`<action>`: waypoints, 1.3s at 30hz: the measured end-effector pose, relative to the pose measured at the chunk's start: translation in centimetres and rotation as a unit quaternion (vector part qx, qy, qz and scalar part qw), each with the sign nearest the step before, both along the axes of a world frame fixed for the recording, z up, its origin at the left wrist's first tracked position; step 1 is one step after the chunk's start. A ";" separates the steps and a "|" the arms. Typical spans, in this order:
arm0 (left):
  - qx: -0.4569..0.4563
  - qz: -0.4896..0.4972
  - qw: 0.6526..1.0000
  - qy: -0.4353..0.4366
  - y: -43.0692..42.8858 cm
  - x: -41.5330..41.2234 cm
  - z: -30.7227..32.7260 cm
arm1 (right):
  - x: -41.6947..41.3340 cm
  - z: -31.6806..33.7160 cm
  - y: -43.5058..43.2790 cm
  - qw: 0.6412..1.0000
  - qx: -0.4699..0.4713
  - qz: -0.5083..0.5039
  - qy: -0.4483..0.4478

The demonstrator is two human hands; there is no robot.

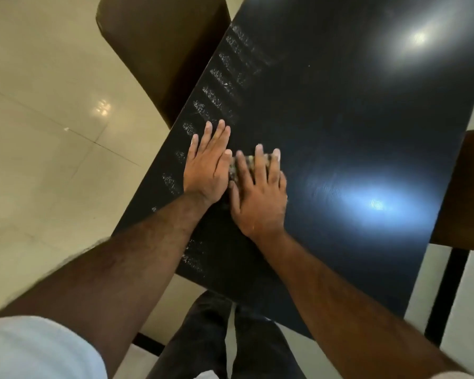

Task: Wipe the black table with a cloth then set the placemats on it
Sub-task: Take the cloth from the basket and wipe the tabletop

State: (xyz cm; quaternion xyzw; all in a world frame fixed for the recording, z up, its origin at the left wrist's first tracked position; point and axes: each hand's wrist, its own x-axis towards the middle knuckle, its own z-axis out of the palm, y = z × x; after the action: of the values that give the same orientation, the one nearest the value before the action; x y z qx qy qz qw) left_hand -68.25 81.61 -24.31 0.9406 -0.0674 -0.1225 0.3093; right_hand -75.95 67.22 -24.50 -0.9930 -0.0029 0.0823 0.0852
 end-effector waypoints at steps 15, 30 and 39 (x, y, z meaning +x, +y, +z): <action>0.230 -0.175 0.955 0.072 3.1 -16.1 3.3 | -10.2 1.6 -4.6 0.985 -0.008 -0.167 0.033; 0.280 -0.333 0.901 0.005 8.8 -6.4 4.4 | -18.0 2.1 2.7 0.993 -0.009 -0.098 0.058; 0.254 -0.470 0.845 -0.021 9.3 5.6 3.9 | -9.7 1.8 7.7 0.910 -0.015 -0.412 0.041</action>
State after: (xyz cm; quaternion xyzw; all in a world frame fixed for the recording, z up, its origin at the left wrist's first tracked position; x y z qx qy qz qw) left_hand -62.62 90.89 -20.40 0.8444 -0.4743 -0.2466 -0.0362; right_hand -85.60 74.95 -22.74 -0.9029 0.4111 0.0803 0.0964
